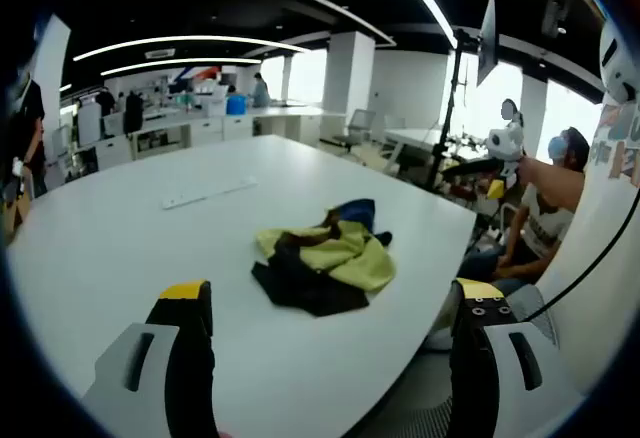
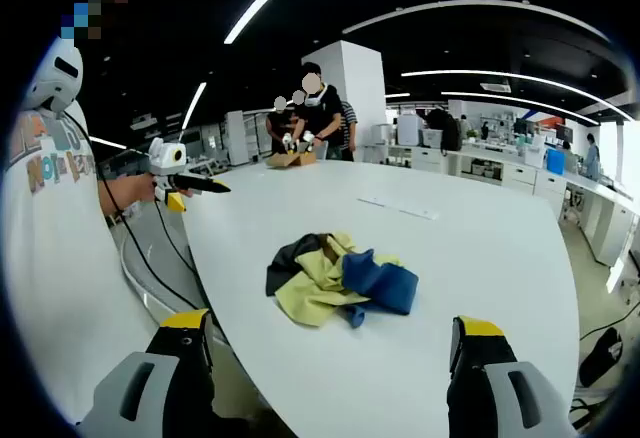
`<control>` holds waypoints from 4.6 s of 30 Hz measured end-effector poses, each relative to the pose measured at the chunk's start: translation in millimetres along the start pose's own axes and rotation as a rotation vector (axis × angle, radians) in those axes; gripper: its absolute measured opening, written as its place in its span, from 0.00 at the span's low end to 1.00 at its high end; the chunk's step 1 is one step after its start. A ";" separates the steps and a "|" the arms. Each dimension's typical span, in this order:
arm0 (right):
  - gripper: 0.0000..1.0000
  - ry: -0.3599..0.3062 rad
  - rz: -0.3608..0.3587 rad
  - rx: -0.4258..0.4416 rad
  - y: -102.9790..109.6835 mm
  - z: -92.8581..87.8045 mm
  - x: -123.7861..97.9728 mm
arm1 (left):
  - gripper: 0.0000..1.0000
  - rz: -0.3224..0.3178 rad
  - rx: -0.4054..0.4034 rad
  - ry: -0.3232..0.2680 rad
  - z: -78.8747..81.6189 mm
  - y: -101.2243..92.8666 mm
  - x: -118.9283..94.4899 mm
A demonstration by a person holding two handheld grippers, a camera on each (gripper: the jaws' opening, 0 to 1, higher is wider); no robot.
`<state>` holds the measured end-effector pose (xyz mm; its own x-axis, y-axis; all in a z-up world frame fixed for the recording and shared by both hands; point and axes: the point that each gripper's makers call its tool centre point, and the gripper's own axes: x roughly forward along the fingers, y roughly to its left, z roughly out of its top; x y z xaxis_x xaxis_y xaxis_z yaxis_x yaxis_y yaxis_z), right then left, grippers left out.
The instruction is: Fold the garment on the visible template until the final outline fits inside the template.
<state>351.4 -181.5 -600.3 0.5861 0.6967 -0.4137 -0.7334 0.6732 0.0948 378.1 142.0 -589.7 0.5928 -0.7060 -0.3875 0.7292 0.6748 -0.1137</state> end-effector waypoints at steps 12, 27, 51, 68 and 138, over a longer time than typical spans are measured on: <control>0.98 -0.006 -0.002 -0.006 1.3 2.1 0.0 | 0.95 0.001 0.004 0.000 0.8 0.4 -3.2; 0.98 -0.007 -0.003 -0.010 2.9 3.3 0.3 | 0.95 0.000 0.006 -0.006 3.2 0.2 -4.8; 0.97 0.004 0.001 -0.010 -1.3 2.5 2.5 | 0.95 -0.009 0.010 0.002 4.5 1.6 0.8; 0.95 0.005 0.018 -0.015 -2.4 9.0 11.0 | 0.94 -0.007 0.002 -0.014 6.3 4.4 5.9; 0.67 0.046 0.147 0.005 -32.9 40.9 87.8 | 0.85 -0.081 0.004 -0.016 32.8 16.7 69.4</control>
<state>441.1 -132.4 -602.8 0.4564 0.7757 -0.4359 -0.8082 0.5663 0.1614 442.7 97.2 -588.4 0.5372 -0.7617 -0.3623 0.7765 0.6143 -0.1404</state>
